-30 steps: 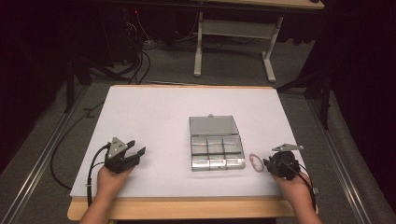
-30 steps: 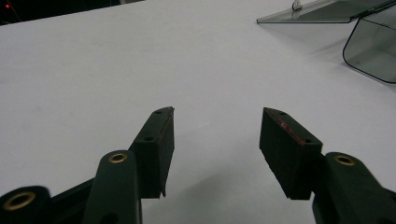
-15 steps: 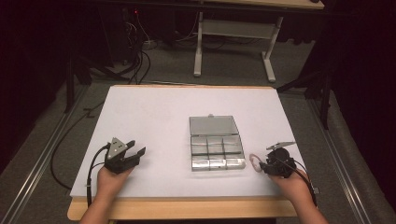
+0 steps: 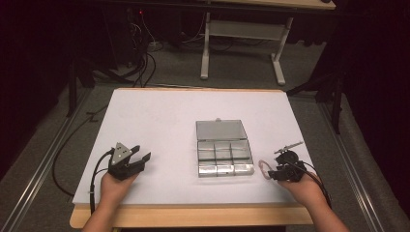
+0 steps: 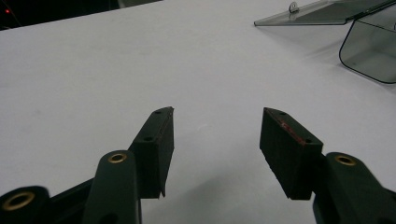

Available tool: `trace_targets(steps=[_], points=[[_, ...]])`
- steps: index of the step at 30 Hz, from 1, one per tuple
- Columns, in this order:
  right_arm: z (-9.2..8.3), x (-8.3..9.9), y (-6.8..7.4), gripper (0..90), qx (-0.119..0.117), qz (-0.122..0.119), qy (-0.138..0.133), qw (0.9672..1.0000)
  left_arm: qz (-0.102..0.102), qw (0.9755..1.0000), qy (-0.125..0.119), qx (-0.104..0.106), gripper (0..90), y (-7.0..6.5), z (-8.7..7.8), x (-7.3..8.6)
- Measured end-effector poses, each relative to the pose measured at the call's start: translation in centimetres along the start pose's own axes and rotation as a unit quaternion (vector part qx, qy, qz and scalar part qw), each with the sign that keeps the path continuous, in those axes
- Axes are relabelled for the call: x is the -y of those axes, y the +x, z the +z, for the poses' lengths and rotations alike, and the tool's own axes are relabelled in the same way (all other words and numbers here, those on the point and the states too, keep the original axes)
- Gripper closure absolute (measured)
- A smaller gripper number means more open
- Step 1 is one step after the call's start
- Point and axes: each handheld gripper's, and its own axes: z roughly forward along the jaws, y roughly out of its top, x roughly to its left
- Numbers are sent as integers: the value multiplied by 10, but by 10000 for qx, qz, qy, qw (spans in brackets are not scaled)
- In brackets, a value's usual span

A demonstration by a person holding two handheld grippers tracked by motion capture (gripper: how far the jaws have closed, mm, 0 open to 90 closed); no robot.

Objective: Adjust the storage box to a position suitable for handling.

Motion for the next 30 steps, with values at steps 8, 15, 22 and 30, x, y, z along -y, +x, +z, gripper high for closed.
trace_targets(steps=[8, 15, 22, 30], points=[[-4, -8, 1, 553, -97, -71, 304, 9995, -2, 10000, 11, 8, 453, 0, 0, 0], [-1, -18, 2, 488, -242, -152, 589, 9979, -16, 10000, 34, 23, 453, 0, 1, 0], [6, -29, 5, 424, -324, -214, 771, 9963, 1, 10000, 30, 24, 452, 0, 1, 0], [16, -38, 6, 406, -241, -222, 847, 9959, 13, 10000, 59, 28, 451, 0, 1, 0]])
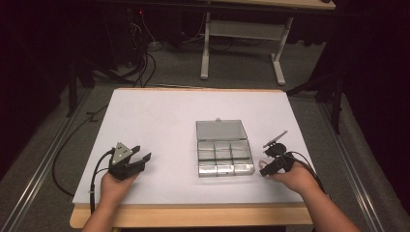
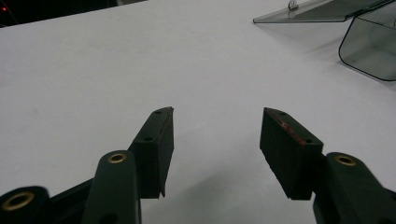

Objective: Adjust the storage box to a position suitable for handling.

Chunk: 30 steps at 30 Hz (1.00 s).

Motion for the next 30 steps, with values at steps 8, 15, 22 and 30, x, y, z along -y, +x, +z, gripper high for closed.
trace_targets(steps=[8, 15, 22, 30], points=[[2, -4, 0, 532, 153, -99, 75, 9998, 4, 10000, 2, 2, 451, 0, 0, 0], [1, -6, 2, 680, 158, -226, 89, 9996, 13, 10000, 0, 0, 451, 0, 0, 0], [1, -7, 7, 834, 133, -354, 125, 9992, 14, 10000, 4, -1, 452, 0, 0, 0], [-4, -8, 9, 856, 168, -499, 114, 9985, 24, 10000, 7, -10, 452, 0, 0, 0]])
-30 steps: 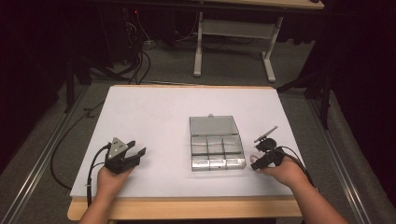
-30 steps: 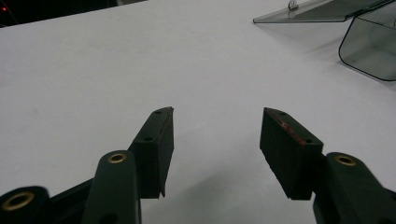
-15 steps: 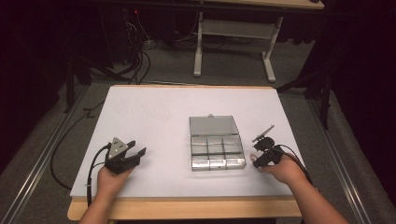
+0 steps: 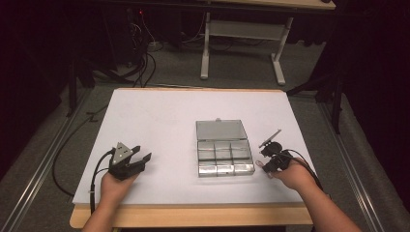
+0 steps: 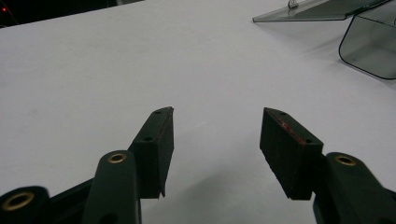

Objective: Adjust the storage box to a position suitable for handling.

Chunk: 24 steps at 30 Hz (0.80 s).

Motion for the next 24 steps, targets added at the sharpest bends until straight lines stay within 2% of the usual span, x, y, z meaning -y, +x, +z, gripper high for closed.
trace_targets(steps=[13, 24], points=[[-11, -2, 0, 857, -50, -104, 34, 9999, -2, 10000, -1, 4, 452, 0, 0, 0], [-28, -3, -1, 857, -8, -147, 7, 9999, 7, 10000, 0, 7, 451, 0, 0, 0]])
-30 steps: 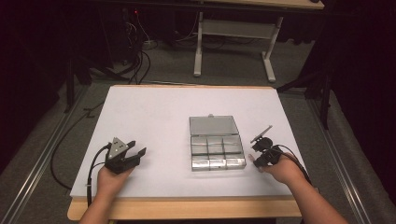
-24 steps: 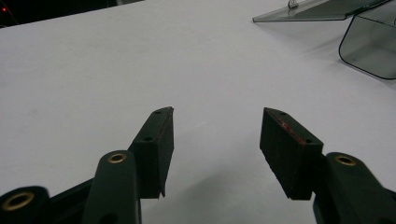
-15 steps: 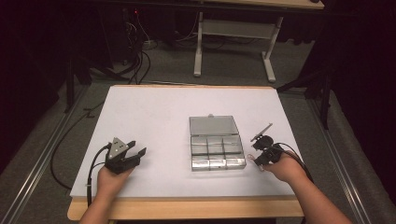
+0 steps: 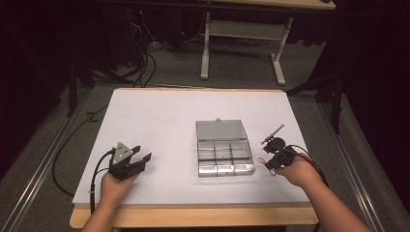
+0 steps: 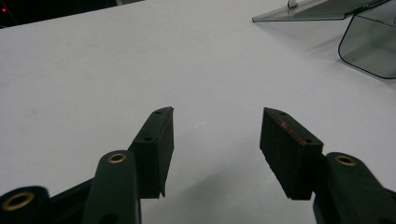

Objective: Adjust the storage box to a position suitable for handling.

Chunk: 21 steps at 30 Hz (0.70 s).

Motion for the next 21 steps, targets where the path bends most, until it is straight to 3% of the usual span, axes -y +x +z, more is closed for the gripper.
trace_targets(steps=[21], points=[[-26, -13, 2, 857, 54, -126, 6, 9999, -17, 10000, -13, 18, 451, 0, 0, 0]])
